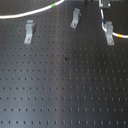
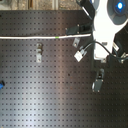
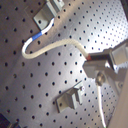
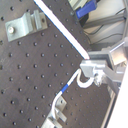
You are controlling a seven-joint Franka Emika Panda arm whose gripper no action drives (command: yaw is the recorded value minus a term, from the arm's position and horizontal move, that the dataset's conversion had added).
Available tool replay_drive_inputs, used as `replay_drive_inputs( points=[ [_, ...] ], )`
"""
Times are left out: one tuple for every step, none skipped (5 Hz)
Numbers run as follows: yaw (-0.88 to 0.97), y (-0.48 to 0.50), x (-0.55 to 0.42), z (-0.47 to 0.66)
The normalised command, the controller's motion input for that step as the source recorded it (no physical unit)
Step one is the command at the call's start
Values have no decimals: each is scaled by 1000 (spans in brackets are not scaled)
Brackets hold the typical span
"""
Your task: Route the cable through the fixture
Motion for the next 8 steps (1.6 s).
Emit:
replay_drive_inputs(
  points=[
    [54, -1, 69, 1],
    [217, -116, -313, 487],
    [334, -32, -417, 404],
    [389, 58, -416, 350],
    [437, 73, -403, 304],
    [340, 55, -133, 327],
    [43, -122, -56, 258],
    [366, -309, -233, 395]
  ],
)
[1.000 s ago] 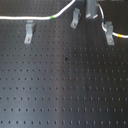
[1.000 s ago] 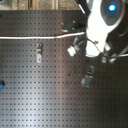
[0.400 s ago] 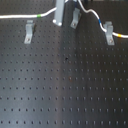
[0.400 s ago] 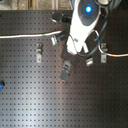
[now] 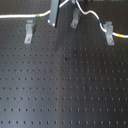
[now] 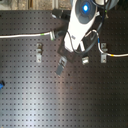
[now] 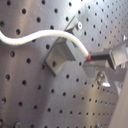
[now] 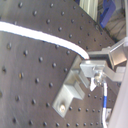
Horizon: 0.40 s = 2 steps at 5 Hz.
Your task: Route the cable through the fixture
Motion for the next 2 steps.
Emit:
replay_drive_inputs(
  points=[
    [328, 18, -41, 22],
    [0, 12, 9, 0]
  ],
)
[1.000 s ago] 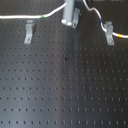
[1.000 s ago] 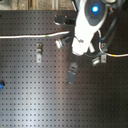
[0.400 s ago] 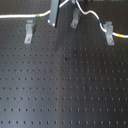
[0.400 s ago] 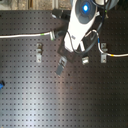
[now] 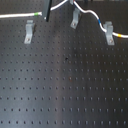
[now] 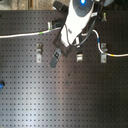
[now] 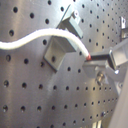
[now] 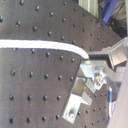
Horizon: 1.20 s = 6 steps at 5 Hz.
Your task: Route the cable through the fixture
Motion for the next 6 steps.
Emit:
replay_drive_inputs(
  points=[
    [60, 98, 75, 52],
    [454, 220, 170, 112],
    [526, 131, 116, 161],
    [3, -102, -120, 290],
    [163, 40, -240, 225],
    [160, 96, -53, 70]
  ],
)
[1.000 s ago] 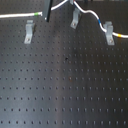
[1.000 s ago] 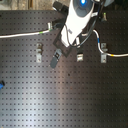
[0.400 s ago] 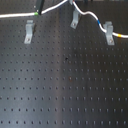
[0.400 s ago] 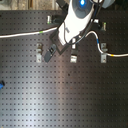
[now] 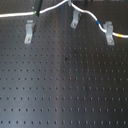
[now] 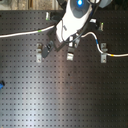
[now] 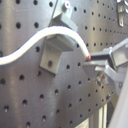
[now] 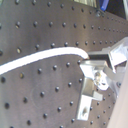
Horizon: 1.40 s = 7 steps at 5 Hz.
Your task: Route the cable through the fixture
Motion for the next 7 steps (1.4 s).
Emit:
replay_drive_inputs(
  points=[
    [57, 84, 113, 56],
    [-60, -131, 6, 228],
    [-277, -283, -189, 237],
    [-94, -124, -154, 145],
    [0, 83, -72, 11],
    [0, 78, 50, 31],
    [-34, 60, -51, 362]
  ],
)
